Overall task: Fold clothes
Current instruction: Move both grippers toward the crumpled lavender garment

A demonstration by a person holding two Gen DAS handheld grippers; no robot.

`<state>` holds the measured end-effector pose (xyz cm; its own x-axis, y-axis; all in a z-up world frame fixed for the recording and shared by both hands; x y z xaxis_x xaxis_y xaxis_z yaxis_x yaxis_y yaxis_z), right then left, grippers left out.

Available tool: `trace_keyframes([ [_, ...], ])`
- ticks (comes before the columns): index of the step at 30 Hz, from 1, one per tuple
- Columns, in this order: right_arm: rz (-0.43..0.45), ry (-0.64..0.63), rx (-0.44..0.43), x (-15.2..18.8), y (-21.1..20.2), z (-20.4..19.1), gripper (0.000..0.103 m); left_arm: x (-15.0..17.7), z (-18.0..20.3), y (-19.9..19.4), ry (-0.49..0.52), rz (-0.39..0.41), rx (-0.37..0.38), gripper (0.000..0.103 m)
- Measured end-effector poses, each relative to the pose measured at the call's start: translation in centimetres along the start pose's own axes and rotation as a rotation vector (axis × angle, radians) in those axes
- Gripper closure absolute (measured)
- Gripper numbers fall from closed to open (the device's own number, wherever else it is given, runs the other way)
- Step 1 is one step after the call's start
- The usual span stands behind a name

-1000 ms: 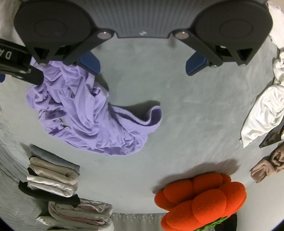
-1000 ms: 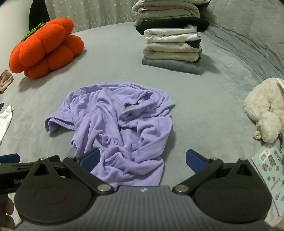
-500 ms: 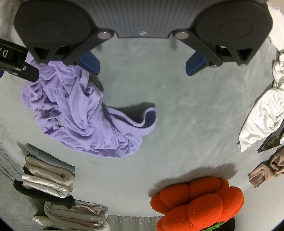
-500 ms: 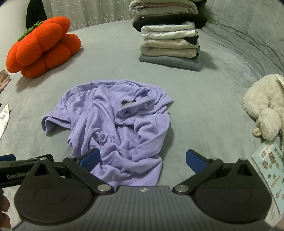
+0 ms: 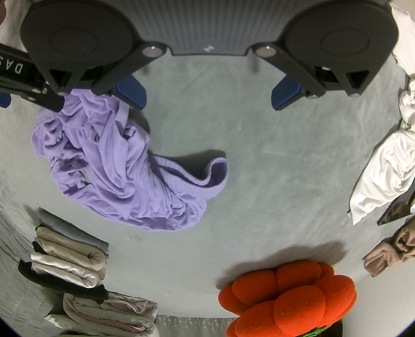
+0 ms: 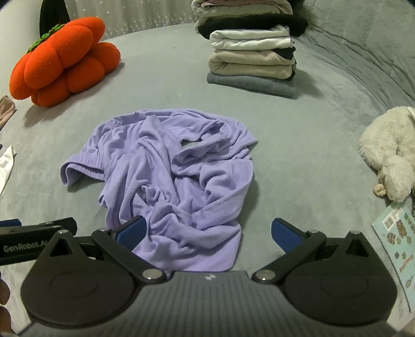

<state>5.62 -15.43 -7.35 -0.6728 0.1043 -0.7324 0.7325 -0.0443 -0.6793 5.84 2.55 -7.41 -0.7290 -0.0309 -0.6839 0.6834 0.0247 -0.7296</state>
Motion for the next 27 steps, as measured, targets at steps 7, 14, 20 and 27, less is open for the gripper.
trace_keyframes([
  [7,-0.006,-0.002,0.000,0.03,0.05,0.00,0.000,0.00,-0.13,0.09,-0.002,-0.005,0.000,0.001],
  [14,-0.012,-0.004,-0.003,0.08,0.07,0.04,0.000,0.02,-0.20,0.18,-0.003,-0.009,0.000,0.001],
  [20,-0.016,-0.004,-0.003,0.15,0.16,0.15,0.000,0.03,-0.24,0.27,-0.002,-0.013,0.000,0.000],
  [27,-0.026,-0.007,-0.002,0.39,0.28,0.32,0.000,0.08,-0.24,0.52,-0.002,-0.020,-0.005,0.001],
])
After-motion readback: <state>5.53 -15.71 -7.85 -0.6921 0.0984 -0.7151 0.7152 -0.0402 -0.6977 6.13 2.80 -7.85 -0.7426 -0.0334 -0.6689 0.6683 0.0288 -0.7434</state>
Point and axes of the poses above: each gripper's, at about its wrist camera, not at the fingertips, and y roughly the way its jaws point, z to its right, x to its underside, the point moved 8 cm from there along y, roughly the way its jaws point, and after that the axes turned 9 degrees about z, right-handed, at the moved point
